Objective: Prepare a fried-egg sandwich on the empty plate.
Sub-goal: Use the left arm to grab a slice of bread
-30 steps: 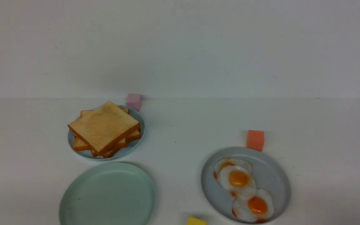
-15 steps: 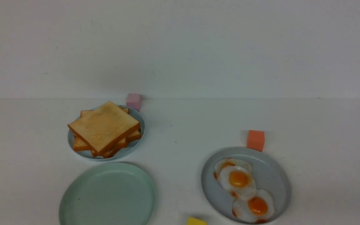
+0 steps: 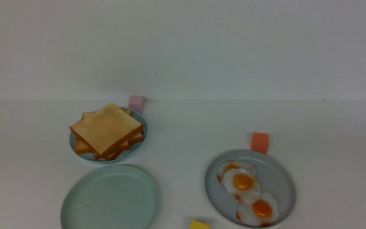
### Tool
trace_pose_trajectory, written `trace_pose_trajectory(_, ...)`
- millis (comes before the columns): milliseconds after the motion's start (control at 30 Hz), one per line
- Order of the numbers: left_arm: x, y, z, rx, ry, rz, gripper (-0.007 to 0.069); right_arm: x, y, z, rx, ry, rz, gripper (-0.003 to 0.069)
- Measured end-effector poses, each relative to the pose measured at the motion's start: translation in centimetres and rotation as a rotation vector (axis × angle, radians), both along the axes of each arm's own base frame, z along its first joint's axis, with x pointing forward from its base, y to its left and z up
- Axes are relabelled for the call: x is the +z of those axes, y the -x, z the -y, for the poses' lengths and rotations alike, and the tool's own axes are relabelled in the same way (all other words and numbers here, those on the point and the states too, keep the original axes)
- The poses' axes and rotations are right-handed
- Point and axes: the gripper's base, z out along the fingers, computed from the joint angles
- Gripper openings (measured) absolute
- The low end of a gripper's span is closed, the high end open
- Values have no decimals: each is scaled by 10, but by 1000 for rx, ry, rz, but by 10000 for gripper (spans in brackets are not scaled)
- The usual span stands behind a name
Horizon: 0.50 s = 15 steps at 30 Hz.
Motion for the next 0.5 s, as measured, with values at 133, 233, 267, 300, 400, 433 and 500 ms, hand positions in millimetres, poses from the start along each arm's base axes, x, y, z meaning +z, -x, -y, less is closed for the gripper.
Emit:
trace_pose_trajectory(133,5,-35,1,-20,-14,-280,238,0,-35,4,-84,26,-309,241)
trace_pose_trajectory(233,-14,-59,0,-6,-50,-419,238,-18,-61,5,-124,94,-548,241)
trace_pose_trajectory(267,-21,-64,-1,2,-65,-438,238,-23,-67,4,-123,108,-592,241)
trace_pose_trajectory(300,-28,-67,-2,13,-90,-444,238,-31,-74,2,-109,122,-663,241)
trace_pose_trajectory(400,-49,-71,-3,29,-133,-452,238,-53,-88,-5,-36,123,-803,241)
trace_pose_trajectory(433,-56,-72,-3,29,-129,-455,238,-60,-91,-9,1,113,-840,241)
trace_pose_trajectory(500,-69,-74,-3,24,-108,-485,238,-71,-96,-16,76,105,-892,241)
